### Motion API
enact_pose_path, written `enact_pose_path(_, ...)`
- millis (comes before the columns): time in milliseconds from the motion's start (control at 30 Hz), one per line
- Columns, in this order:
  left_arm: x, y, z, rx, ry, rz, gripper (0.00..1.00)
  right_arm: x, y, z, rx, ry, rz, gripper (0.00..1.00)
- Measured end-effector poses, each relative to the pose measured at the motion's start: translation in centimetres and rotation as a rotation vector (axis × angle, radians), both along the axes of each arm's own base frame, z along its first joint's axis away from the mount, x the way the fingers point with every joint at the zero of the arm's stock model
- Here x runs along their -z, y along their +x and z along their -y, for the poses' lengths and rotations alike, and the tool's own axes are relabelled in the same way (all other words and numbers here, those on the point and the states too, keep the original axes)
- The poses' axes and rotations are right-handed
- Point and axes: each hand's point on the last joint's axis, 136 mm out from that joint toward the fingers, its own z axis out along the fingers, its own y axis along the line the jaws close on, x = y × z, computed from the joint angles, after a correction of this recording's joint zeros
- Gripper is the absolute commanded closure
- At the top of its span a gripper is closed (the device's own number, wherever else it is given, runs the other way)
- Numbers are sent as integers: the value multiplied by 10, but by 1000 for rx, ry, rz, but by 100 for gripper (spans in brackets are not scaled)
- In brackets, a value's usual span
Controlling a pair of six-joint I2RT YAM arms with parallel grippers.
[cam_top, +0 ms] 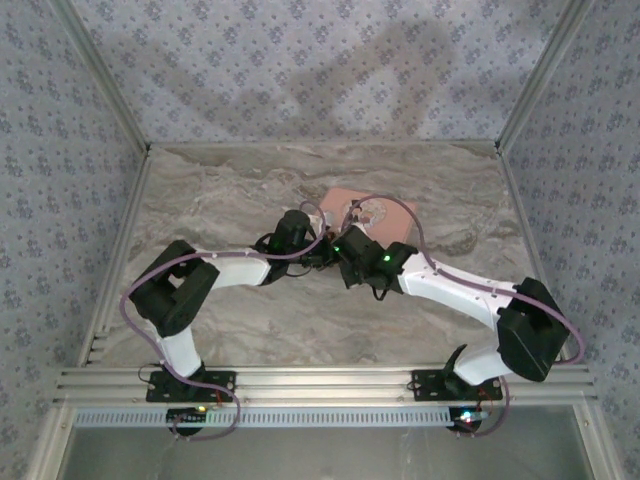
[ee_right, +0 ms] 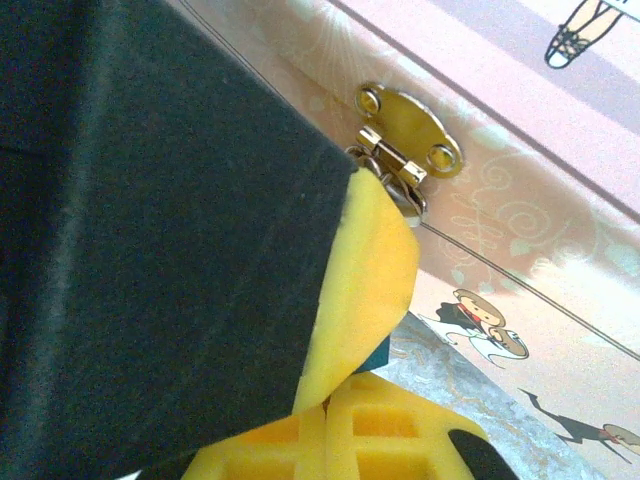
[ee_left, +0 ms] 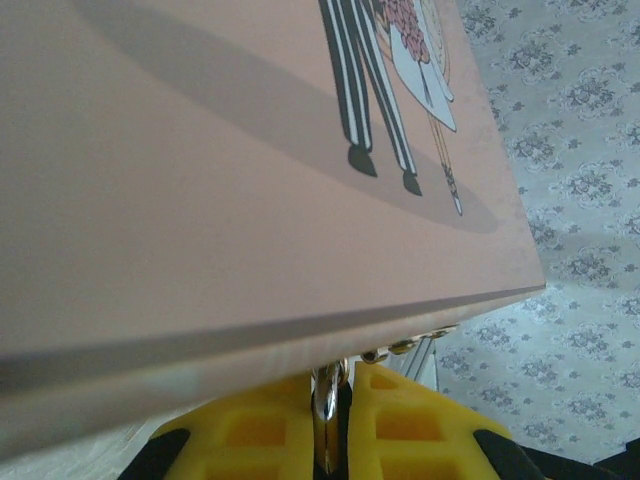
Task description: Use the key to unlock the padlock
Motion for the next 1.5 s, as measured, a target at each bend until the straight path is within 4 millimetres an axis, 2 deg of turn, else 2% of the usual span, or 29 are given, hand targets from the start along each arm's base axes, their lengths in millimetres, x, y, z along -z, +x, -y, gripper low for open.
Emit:
enact_pose_path(33, 0, 0, 0, 0, 0, 0, 100, 1, 0, 0, 0, -1, 0, 67)
enact_pose_path(67, 0, 0, 0, 0, 1, 0, 100, 2, 0, -1, -3, 5, -2, 65)
enact_pose_path(167, 3, -1, -1, 2, 9, 1, 99, 9, -4, -5, -5, 43, -16, 64)
enact_pose_path(267, 11, -5, -4, 5, 34, -1, 98, 20, -12, -1, 1, 64, -38, 64)
enact_pose_path(567, 57, -19, -23, -2, 201, -3, 96, 43, -30, 23, 87, 143, -89, 64)
enact_pose_path(667, 61, -21, -24, -7, 232, 12, 90, 50, -30, 28, 120, 173, -106, 65)
enact_pose_path(767, 62, -23, -25, -10, 254, 24, 79, 54, -26, 30, 147, 191, -115, 68)
enact_pose_path(933, 66, -25, -29, -14, 293, 38, 63, 64, -10, 42, 224, 193, -121, 69)
enact_pose_path(1100, 58, -27, -36, -28, 301, 62, 61, 64, 14, 59, 302, 188, -97, 64)
enact_pose_path(1233, 43, -25, -40, -44, 288, 93, 58, 53, 31, 57, 304, 196, -57, 61)
enact_pose_path(1333, 31, -22, -48, -67, 283, 123, 54, 50, 29, 48, 274, 187, -38, 58)
enact_pose_path(1500, 4, -4, -74, -150, 289, 183, 49, 42, 11, 23, 188, 170, -1, 52)
